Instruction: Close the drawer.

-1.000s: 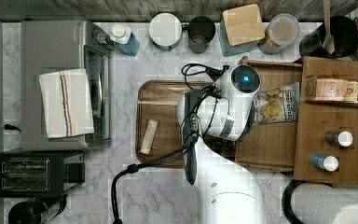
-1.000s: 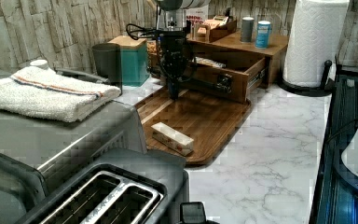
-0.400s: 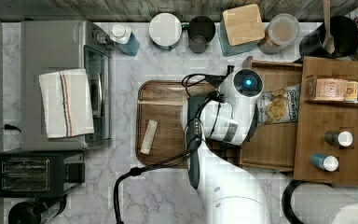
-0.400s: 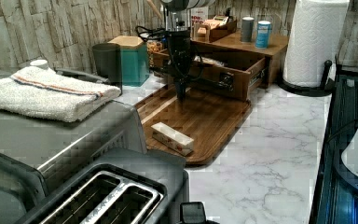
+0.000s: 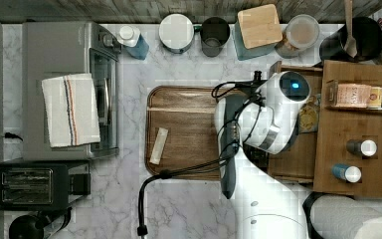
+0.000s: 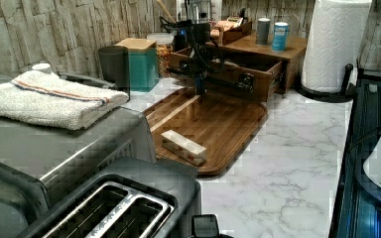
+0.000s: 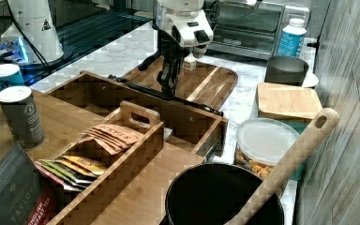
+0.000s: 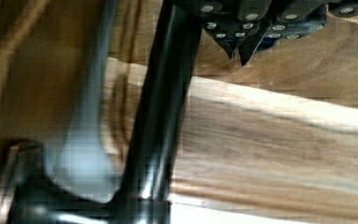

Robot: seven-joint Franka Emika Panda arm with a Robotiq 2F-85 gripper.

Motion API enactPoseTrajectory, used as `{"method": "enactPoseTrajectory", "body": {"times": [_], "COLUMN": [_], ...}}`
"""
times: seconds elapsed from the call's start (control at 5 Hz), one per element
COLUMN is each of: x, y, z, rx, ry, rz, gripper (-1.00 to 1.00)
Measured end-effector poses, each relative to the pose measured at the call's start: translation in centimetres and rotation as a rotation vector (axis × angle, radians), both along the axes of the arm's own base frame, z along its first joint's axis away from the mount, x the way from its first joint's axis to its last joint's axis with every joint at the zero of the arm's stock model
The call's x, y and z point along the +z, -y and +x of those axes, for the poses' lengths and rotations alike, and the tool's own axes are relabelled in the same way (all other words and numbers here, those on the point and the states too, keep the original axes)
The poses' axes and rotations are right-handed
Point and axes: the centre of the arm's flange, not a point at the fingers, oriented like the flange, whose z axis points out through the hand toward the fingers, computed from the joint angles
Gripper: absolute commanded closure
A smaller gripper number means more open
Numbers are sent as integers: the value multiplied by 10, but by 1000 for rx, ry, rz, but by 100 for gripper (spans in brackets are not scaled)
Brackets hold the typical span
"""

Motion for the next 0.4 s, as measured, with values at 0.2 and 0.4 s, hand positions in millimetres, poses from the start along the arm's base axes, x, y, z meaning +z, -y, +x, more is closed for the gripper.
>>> {"method": "enactPoseTrajectory", "body": {"times": [0.2,0.4], "x": [13,14], "y": [40,84], "z": [6,2], "rx": [-114,-175], "ry": [53,58], "rz": [34,23], "gripper": [100,100]}}
